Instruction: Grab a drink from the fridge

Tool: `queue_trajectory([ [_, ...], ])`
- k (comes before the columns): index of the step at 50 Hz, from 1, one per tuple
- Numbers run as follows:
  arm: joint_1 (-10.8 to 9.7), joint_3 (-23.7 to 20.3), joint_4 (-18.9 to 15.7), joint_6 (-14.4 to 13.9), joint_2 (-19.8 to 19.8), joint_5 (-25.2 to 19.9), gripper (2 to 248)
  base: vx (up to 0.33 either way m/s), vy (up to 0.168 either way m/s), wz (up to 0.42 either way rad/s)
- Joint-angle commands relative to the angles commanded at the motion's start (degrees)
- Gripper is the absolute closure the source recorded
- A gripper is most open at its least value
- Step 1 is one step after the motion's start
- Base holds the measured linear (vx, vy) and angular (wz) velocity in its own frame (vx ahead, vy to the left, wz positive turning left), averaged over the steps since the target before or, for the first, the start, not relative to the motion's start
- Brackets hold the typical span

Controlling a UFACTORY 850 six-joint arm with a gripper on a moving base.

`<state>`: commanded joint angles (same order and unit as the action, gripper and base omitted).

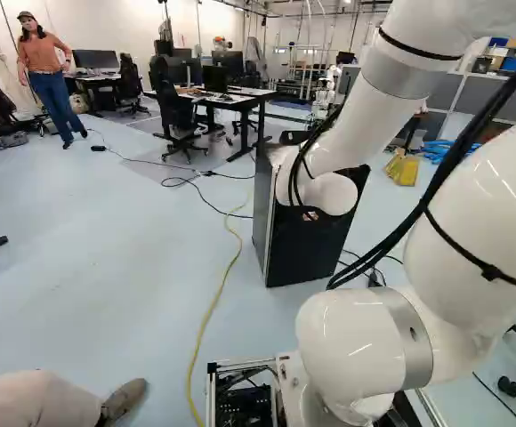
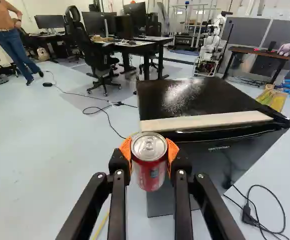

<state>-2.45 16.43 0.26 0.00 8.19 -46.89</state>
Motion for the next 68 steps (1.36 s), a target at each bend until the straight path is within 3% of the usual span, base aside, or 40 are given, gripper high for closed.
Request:
queue_trajectory([
  [33,2.0,-9.2,-0.2,0.0,6.3,-2.5,159,0.000,0.000,0.000],
  [68,2.5,-11.4,-0.3,0.0,7.8,-3.1,159,0.000,0.000,0.000],
])
